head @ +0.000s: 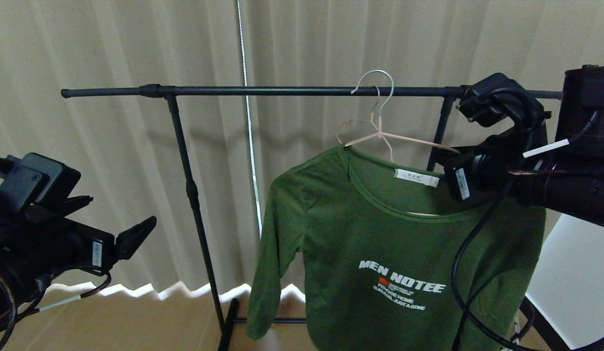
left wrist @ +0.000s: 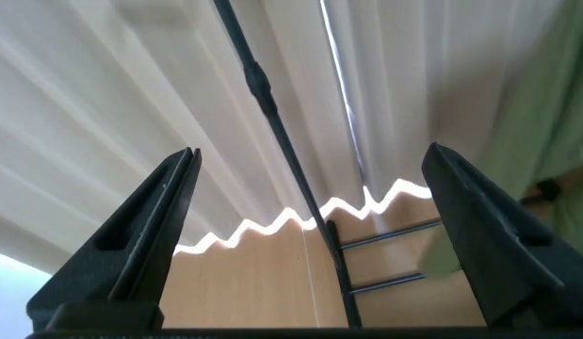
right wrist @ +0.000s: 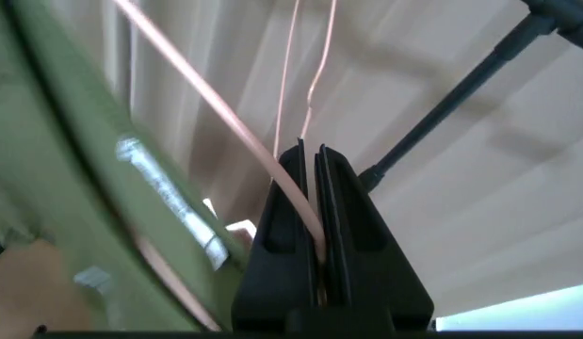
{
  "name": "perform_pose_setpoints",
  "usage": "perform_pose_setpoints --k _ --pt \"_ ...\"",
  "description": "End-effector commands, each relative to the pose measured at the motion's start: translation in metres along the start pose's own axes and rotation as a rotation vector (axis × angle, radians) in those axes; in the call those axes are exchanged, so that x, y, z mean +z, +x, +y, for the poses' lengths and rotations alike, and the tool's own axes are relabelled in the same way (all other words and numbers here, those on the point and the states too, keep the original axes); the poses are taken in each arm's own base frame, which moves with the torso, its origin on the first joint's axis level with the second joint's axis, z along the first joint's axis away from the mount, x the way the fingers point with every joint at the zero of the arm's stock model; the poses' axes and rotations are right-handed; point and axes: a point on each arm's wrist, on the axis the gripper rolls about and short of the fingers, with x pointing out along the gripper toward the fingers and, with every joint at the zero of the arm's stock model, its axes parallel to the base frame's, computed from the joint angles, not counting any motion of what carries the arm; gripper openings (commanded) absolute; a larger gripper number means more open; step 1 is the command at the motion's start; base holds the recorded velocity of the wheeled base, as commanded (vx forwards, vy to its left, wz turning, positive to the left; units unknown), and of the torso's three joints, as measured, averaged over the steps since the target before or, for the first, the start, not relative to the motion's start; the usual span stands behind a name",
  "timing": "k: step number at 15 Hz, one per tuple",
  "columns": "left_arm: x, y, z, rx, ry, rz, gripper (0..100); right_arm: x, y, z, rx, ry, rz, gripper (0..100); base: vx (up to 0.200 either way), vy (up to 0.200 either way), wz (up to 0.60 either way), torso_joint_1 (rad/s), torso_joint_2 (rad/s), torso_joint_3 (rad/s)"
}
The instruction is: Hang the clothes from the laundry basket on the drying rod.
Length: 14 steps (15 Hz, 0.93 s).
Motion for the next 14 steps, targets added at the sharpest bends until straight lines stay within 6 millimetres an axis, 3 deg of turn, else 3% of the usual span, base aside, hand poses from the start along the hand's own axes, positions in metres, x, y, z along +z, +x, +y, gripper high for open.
perform_pose_setpoints --k 1,3,14 --pt "0.0008 0.0007 0.0 0.0 -0.001 -0.002 100 0.0001 0.0002 -0.0007 -0.003 0.001 -0.001 0 0.0 0.0 0.0 0.0 0.0 0.0" --pt "0.0009 0.0015 0.0 0.0 -0.002 0.0 100 0.0005 -0.0007 -0.0011 -0.004 0.002 -0.004 0 0.0 0.0 0.0 0.0 0.0 0.0" --pt "0.0005 0.0002 -0.0011 -0.005 -0.001 -0.002 100 0.0013 0.0024 -0.0003 -0.002 0.013 -0.011 0 0.2 0.0 0.0 0.008 0.0 0.001"
